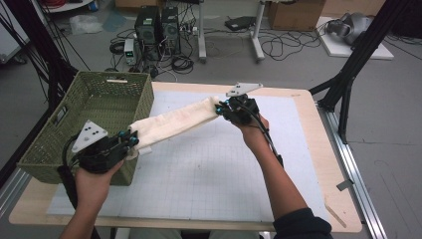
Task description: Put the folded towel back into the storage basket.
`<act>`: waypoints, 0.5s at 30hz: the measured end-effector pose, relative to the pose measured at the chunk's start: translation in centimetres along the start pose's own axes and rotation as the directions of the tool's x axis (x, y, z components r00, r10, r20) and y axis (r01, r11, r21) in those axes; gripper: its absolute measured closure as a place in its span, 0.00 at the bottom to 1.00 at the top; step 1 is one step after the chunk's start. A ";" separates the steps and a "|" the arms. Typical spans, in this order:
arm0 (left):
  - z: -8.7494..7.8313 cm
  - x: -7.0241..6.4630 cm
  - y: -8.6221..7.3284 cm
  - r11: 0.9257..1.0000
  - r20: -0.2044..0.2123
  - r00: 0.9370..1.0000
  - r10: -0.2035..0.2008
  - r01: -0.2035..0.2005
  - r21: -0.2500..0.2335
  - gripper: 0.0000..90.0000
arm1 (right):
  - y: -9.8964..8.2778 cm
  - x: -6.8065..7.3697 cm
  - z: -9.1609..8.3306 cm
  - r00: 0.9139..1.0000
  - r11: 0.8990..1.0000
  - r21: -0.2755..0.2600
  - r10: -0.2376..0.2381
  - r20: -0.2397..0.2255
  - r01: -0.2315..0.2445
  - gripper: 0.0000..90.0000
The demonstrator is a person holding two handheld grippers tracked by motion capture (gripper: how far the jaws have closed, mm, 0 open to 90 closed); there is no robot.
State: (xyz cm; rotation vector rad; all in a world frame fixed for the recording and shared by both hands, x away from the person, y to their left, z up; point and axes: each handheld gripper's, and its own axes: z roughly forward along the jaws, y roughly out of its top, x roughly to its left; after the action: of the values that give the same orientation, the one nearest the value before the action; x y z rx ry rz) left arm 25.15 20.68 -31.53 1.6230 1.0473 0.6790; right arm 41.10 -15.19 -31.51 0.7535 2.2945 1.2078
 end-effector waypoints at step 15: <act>-3.3 2.9 -0.7 0.999 -0.102 0.994 -0.034 0.032 -0.021 0.90 | 5.5 2.1 5.3 0.994 0.995 -0.013 -0.099 -0.047 0.098 0.91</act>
State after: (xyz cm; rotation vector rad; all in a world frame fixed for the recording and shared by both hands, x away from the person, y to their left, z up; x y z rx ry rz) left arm 23.51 24.84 -31.41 1.5648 1.1357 0.7540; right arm 44.10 -8.00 -29.90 0.6062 2.3324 1.2050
